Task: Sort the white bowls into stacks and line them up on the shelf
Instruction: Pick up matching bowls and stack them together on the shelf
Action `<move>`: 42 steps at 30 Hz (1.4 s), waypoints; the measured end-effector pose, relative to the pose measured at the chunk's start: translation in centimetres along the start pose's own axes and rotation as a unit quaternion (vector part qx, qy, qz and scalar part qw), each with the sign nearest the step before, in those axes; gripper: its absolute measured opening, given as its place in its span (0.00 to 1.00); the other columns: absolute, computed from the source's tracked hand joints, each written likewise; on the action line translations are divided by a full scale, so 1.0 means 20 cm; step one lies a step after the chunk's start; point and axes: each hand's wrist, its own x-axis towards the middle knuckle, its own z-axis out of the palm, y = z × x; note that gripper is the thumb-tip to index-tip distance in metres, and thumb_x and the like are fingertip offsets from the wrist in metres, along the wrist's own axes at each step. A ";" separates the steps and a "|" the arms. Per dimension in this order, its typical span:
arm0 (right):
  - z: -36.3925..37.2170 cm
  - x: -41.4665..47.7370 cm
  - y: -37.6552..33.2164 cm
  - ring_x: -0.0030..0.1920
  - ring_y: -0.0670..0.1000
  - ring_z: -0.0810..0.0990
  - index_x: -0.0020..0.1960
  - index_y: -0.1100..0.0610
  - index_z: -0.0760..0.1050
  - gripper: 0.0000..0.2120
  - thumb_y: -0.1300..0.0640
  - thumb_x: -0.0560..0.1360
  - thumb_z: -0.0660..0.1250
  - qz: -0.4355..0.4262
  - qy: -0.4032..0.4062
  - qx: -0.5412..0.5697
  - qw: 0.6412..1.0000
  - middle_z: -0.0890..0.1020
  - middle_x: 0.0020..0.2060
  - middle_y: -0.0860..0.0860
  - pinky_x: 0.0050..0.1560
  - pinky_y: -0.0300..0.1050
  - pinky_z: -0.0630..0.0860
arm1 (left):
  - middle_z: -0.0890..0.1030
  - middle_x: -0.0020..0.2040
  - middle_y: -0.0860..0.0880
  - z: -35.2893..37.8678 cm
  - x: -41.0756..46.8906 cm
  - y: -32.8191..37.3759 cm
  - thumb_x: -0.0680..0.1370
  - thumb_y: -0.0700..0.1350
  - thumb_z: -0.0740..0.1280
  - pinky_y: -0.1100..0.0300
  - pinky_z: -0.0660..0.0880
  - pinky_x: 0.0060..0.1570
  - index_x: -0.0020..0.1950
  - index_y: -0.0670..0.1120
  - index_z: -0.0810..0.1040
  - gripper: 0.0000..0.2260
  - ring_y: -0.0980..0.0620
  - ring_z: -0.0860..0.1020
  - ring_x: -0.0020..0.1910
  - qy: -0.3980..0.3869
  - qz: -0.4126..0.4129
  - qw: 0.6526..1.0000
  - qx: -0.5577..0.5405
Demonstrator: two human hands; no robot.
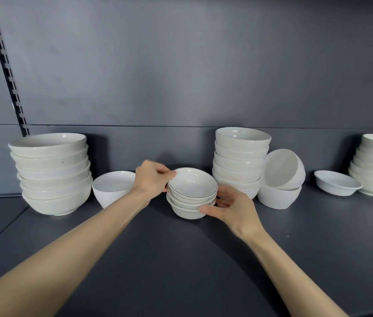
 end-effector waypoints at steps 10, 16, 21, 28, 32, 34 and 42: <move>0.00 0.01 0.01 0.48 0.38 0.80 0.55 0.51 0.76 0.23 0.61 0.64 0.80 0.006 -0.011 -0.015 1.000 0.82 0.46 0.41 0.48 0.29 0.75 | 0.69 0.67 0.59 0.01 -0.07 -0.10 0.68 0.50 0.77 0.62 0.66 0.66 0.77 0.48 0.58 0.42 0.59 0.69 0.66 -0.206 0.026 0.978 -0.033; 0.02 0.01 0.02 0.51 0.43 0.83 0.58 0.55 0.79 0.23 0.64 0.65 0.79 0.000 -0.051 -0.009 0.999 0.85 0.50 0.46 0.51 0.30 0.76 | 0.79 0.59 0.55 0.00 -0.06 -0.11 0.57 0.61 0.79 0.52 0.72 0.65 0.67 0.47 0.70 0.43 0.55 0.77 0.60 -0.219 0.074 0.973 -0.021; 0.02 0.01 0.02 0.50 0.42 0.83 0.52 0.51 0.80 0.19 0.63 0.64 0.79 0.004 -0.045 -0.007 0.999 0.85 0.48 0.46 0.49 0.30 0.76 | 0.83 0.51 0.58 0.01 -0.07 -0.13 0.58 0.60 0.78 0.52 0.75 0.62 0.57 0.52 0.76 0.31 0.57 0.80 0.55 -0.197 0.080 0.976 -0.056; 0.02 0.02 0.04 0.51 0.43 0.82 0.54 0.51 0.79 0.21 0.62 0.64 0.80 0.017 -0.042 -0.004 0.999 0.85 0.49 0.46 0.53 0.32 0.77 | 0.81 0.47 0.62 0.02 -0.10 -0.12 0.65 0.52 0.78 0.68 0.74 0.54 0.52 0.58 0.72 0.21 0.62 0.78 0.52 -0.208 0.066 0.974 -0.061; 0.02 0.02 0.05 0.52 0.44 0.83 0.60 0.58 0.77 0.26 0.63 0.64 0.79 0.023 -0.065 -0.004 0.998 0.84 0.52 0.49 0.51 0.32 0.77 | 0.69 0.66 0.61 0.02 -0.11 -0.12 0.67 0.47 0.79 0.67 0.66 0.63 0.77 0.48 0.55 0.46 0.64 0.69 0.64 -0.225 0.023 0.972 -0.057; 0.02 0.02 0.05 0.52 0.44 0.83 0.61 0.58 0.77 0.25 0.64 0.65 0.78 0.022 -0.073 0.000 0.997 0.84 0.52 0.49 0.48 0.30 0.76 | 0.70 0.68 0.58 0.01 -0.12 -0.13 0.63 0.48 0.81 0.63 0.68 0.65 0.78 0.46 0.54 0.51 0.58 0.70 0.67 -0.221 0.006 0.972 -0.077; 0.02 -0.01 0.01 0.49 0.42 0.83 0.58 0.59 0.79 0.23 0.65 0.65 0.78 0.013 -0.076 -0.007 0.997 0.85 0.50 0.50 0.45 0.28 0.76 | 0.81 0.57 0.55 -0.02 -0.17 -0.11 0.64 0.43 0.80 0.64 0.76 0.54 0.63 0.50 0.73 0.30 0.61 0.79 0.55 -0.190 0.022 0.976 -0.103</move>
